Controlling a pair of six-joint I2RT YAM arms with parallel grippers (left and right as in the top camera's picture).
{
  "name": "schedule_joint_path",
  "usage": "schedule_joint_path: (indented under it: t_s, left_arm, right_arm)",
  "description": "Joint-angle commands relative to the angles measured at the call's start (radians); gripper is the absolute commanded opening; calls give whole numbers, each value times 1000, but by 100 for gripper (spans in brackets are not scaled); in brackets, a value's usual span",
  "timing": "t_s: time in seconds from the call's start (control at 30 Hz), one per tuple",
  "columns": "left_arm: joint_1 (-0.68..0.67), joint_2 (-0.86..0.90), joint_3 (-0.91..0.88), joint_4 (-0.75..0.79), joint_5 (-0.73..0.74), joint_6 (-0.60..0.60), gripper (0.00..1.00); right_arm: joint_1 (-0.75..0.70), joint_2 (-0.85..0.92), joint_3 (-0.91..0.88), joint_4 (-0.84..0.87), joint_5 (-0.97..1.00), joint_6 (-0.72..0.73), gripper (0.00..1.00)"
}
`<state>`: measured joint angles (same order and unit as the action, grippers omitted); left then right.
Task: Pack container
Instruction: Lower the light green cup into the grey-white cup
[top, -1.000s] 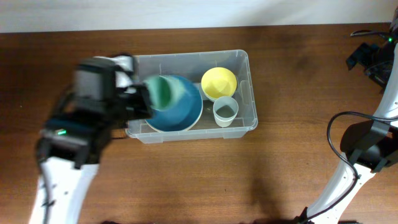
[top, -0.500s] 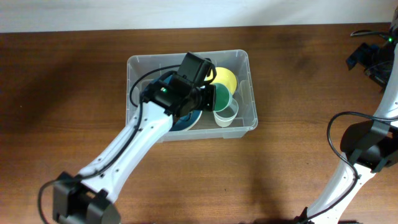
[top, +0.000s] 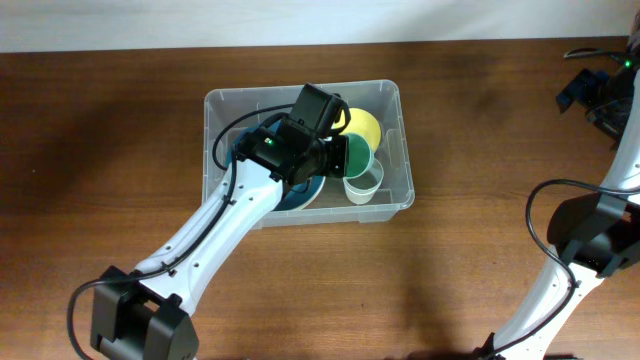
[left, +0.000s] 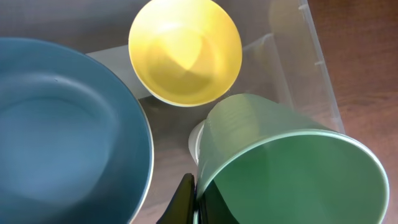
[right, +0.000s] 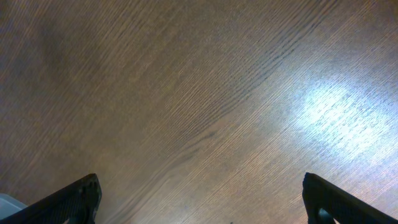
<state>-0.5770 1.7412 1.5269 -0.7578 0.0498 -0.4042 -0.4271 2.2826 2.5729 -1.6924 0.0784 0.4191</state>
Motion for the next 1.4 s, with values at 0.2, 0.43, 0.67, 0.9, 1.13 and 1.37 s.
schedule_joint_path:
  t_s: [0.2, 0.43, 0.67, 0.9, 1.13, 1.37]
  left_arm:
    - [-6, 0, 2, -28, 33, 17, 1]
    - [-6, 2, 2, -34, 66, 66, 1]
    - [-6, 19, 2, -39, 66, 72, 1]
    - [-6, 34, 2, -39, 66, 89, 7]
    - [-6, 34, 2, -35, 66, 89, 81]
    - [34, 23, 27, -40, 66, 88, 99]
  right_arm:
    - [-5, -2, -5, -2, 2, 8, 99]
    - [-5, -2, -5, -2, 2, 8, 99]
    - [-5, -2, -5, -2, 2, 8, 99]
    - [-5, -2, -5, -2, 2, 8, 99]
    - [-5, -2, -5, -2, 2, 8, 99]
    - [-5, -2, -5, -2, 2, 8, 99]
